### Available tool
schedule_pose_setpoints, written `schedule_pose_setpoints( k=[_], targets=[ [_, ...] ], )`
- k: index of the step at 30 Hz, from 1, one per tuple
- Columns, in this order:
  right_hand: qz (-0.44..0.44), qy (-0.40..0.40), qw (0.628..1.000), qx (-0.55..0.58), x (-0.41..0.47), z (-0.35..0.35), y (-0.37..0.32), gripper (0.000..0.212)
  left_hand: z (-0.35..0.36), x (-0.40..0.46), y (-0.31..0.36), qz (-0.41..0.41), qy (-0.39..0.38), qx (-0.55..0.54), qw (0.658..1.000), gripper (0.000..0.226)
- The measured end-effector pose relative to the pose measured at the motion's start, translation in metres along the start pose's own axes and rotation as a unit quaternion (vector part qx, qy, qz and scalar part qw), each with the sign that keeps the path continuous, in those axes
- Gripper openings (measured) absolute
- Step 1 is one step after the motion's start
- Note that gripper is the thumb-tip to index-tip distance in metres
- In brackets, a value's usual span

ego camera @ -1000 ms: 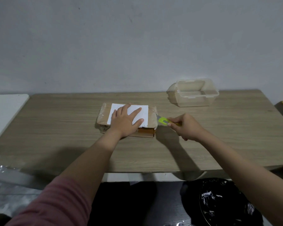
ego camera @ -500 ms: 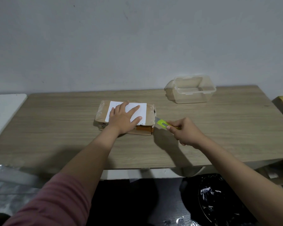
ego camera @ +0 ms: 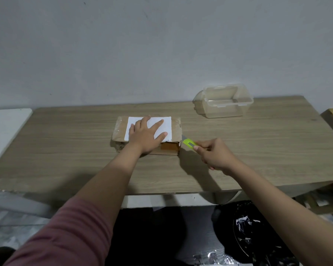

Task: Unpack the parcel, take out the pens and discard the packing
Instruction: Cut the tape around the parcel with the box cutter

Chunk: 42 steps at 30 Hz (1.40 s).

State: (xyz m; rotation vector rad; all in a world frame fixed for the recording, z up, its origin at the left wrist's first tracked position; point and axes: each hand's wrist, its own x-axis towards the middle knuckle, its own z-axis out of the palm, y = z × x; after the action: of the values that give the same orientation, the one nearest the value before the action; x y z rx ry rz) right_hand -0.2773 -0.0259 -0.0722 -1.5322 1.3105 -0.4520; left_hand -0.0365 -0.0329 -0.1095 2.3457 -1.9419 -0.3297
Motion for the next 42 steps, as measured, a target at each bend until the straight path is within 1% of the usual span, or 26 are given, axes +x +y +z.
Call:
schedule_pose_setpoints(
  k=[9,13,14,18,20,22,27,32,34,38,42],
  targets=[
    [0.006,0.003,0.999,0.045,-0.008,0.001,0.006,0.028,0.000,0.002,0.002,-0.010,-0.002,0.001,1.000,0.057],
    [0.021,-0.026,0.995,0.095,-0.014,0.012,-0.001,0.025,-0.001,0.005,0.009,-0.041,-0.011,-0.006,0.999,0.057],
    [0.023,-0.022,0.994,0.106,-0.013,0.017,-0.004,0.026,-0.001,0.006,0.012,-0.046,-0.014,-0.007,0.999,0.057],
    [0.026,0.012,0.994,0.101,-0.009,0.019,-0.010,0.027,-0.014,0.009,0.009,-0.034,-0.039,-0.018,0.998,0.048],
    [0.029,0.018,0.995,0.091,-0.012,0.014,-0.008,0.026,-0.025,0.015,0.002,-0.020,-0.062,-0.004,0.998,0.045],
    [0.033,0.031,0.996,0.079,-0.016,0.014,-0.006,0.027,-0.032,0.019,-0.005,-0.005,-0.070,0.016,0.997,0.044],
    [0.047,0.105,0.990,0.078,-0.017,0.027,-0.006,0.030,-0.040,0.020,-0.023,0.037,-0.072,0.059,0.995,0.045],
    [0.045,0.175,0.980,0.086,-0.009,0.041,-0.008,0.029,-0.037,0.011,-0.050,0.078,-0.094,-0.013,0.992,0.053],
    [0.044,0.192,0.976,0.089,-0.007,0.044,-0.010,0.029,-0.035,0.004,-0.057,0.093,-0.090,-0.032,0.991,0.059],
    [0.048,0.210,0.972,0.094,-0.004,0.051,-0.013,0.031,-0.028,-0.003,-0.063,0.104,-0.075,-0.053,0.990,0.080],
    [0.051,0.239,0.963,0.110,-0.001,0.061,-0.016,0.033,-0.018,-0.011,-0.060,0.111,-0.010,-0.062,0.992,0.075]
  ],
)
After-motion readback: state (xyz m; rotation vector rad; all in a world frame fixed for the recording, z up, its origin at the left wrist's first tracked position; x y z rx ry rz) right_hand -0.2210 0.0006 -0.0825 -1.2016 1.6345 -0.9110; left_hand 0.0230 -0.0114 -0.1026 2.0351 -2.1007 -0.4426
